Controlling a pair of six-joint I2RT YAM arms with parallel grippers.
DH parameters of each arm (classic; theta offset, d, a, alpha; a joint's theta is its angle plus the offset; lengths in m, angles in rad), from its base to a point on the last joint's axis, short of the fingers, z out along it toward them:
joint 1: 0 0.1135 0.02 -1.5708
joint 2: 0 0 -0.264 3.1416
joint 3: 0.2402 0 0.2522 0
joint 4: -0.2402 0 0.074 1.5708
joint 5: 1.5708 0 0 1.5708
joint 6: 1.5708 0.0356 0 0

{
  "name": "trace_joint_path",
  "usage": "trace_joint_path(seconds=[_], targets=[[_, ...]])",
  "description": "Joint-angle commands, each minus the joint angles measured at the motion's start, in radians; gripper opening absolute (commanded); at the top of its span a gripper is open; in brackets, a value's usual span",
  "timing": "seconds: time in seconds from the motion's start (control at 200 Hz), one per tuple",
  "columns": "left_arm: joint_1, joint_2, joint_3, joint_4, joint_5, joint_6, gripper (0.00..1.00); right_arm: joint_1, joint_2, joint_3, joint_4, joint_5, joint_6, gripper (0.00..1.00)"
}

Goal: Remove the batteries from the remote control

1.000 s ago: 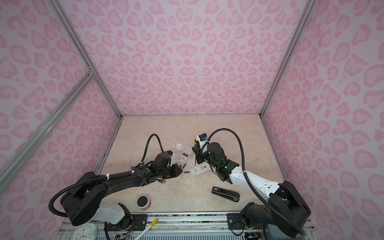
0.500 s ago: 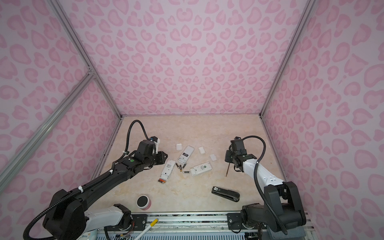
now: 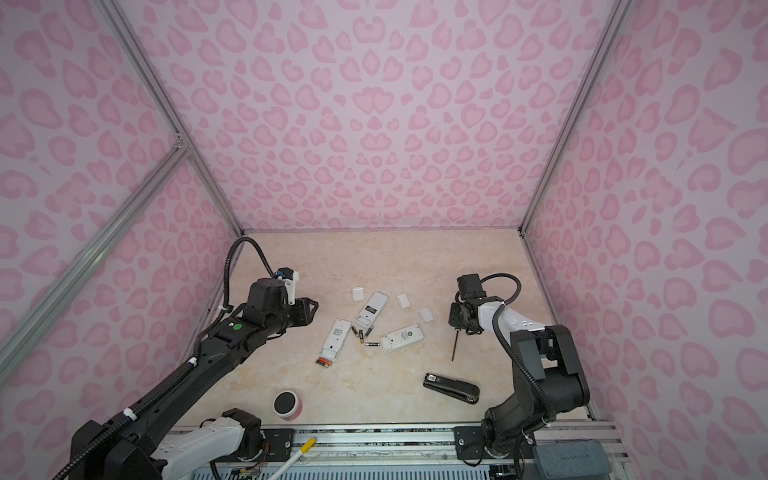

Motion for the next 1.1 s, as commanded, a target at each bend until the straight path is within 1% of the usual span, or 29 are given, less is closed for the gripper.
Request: trace_joint_path(seconds=[0.0,0.12,0.185,0.26,0.305,0.335,0.39,0.49,0.525,0.57,0.64,0.675,0.69,0.705,0.715,0.725,0.88,0.945,0.975,1.05,1.095], targets=[[0.022,-0.030,0.018,-0.035,-0.043,0.055,0.48,0.000,-0.008,0.008,-0.025,-0.005,-0.001,0.46],[0.067,-0.052,0.058,-0.066,-0.076,0.099,0.56,0.001,-0.043,0.031,-0.057,-0.007,-0.011,0.48],[0.099,-0.061,0.087,-0.079,-0.101,0.121,0.66,0.000,-0.078,0.050,-0.081,0.004,-0.020,0.49],[0.144,-0.070,0.126,-0.090,-0.146,0.137,0.79,0.000,-0.127,0.077,-0.108,0.031,-0.034,0.51],[0.179,-0.074,0.145,-0.078,-0.145,0.141,0.87,0.000,-0.157,0.092,-0.115,0.051,-0.049,0.53],[0.206,-0.076,0.153,-0.055,-0.126,0.142,0.90,-0.001,-0.175,0.101,-0.119,0.065,-0.060,0.55],[0.236,-0.083,0.158,0.010,-0.085,0.151,0.93,-0.001,-0.200,0.114,-0.120,0.093,-0.075,0.58],[0.244,-0.081,0.158,0.123,-0.098,0.174,1.00,0.000,-0.228,0.140,-0.114,0.146,-0.091,0.63],[0.242,-0.077,0.149,0.171,-0.109,0.189,0.97,-0.002,-0.237,0.152,-0.117,0.165,-0.097,0.65],[0.246,-0.073,0.130,0.225,-0.123,0.208,0.97,-0.002,-0.251,0.157,-0.110,0.193,-0.105,0.68],[0.248,-0.070,0.084,0.323,-0.106,0.276,0.97,-0.002,-0.277,0.137,-0.069,0.254,-0.107,0.75],[0.248,-0.072,0.056,0.368,-0.105,0.303,0.97,-0.002,-0.294,0.112,-0.027,0.280,-0.113,0.78],[0.247,-0.073,0.040,0.389,-0.107,0.312,0.97,-0.003,-0.301,0.098,-0.005,0.293,-0.115,0.81],[0.248,-0.073,0.029,0.408,-0.111,0.320,0.97,-0.004,-0.309,0.084,0.019,0.305,-0.116,0.94],[0.247,-0.073,0.016,0.417,-0.114,0.325,0.97,-0.004,-0.313,0.072,0.036,0.311,-0.120,0.98],[0.248,-0.073,0.007,0.431,-0.117,0.329,0.97,-0.004,-0.317,0.060,0.053,0.316,-0.123,0.99],[0.264,-0.051,-0.160,0.639,-0.207,0.352,0.97,-0.007,-0.411,-0.149,0.350,0.390,-0.191,0.99],[0.272,-0.008,-0.207,0.663,-0.290,0.346,0.97,-0.008,-0.454,-0.260,0.497,0.429,-0.214,0.99],[0.275,0.012,-0.235,0.683,-0.322,0.338,0.97,-0.010,-0.469,-0.313,0.597,0.440,-0.234,0.99],[0.291,0.044,-0.322,0.780,-0.339,0.312,0.97,-0.017,-0.492,-0.431,0.784,0.440,-0.298,0.99],[0.298,0.049,-0.372,0.846,-0.343,0.298,0.97,-0.022,-0.493,-0.473,0.854,0.438,-0.325,0.99]])
